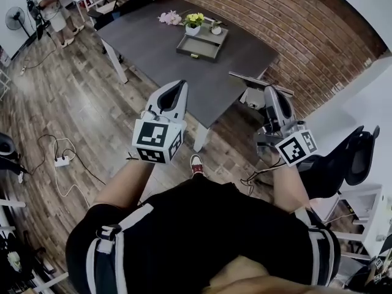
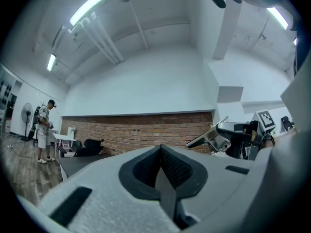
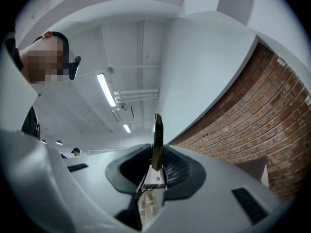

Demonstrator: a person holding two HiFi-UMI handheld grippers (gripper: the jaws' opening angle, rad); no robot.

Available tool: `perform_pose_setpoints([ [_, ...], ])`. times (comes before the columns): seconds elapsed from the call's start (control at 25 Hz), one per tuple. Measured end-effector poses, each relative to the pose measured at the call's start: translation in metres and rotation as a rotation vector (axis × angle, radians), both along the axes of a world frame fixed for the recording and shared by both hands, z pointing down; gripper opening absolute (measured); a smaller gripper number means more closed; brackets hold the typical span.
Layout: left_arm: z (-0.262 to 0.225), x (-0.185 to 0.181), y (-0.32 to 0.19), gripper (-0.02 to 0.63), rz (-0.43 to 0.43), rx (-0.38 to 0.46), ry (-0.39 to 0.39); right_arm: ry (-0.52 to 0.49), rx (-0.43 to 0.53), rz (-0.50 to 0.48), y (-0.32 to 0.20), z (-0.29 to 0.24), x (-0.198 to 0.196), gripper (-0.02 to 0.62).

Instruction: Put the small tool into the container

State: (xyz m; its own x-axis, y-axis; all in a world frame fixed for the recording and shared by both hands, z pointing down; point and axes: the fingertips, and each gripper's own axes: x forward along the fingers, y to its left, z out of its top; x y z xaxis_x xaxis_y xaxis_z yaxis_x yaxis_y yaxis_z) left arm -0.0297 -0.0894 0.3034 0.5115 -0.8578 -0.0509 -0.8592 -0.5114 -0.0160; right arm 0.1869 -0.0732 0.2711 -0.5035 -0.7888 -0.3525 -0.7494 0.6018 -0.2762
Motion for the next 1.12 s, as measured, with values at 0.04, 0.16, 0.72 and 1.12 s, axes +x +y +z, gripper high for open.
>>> perform_pose_setpoints([
  [0.04, 0.001, 0.004, -0.004, 0.008, 0.003, -0.003, -0.001, -0.002, -0.003, 0.001, -0.003, 0.001, 0.003, 0.077],
  [0.16, 0.005, 0.014, -0.016, 0.008, 0.008, -0.017, -0.003, -0.005, -0.013, 0.003, -0.013, 0.003, 0.011, 0.077],
  [0.72, 0.022, 0.029, -0.069, 0.008, 0.016, -0.053, -0.006, 0.006, -0.049, 0.002, -0.066, 0.026, 0.016, 0.077],
  [1.12, 0.033, 0.035, -0.126, 0.008, 0.039, -0.082, -0.022, -0.022, -0.082, 0.007, -0.131, 0.042, 0.02, 0.077],
])
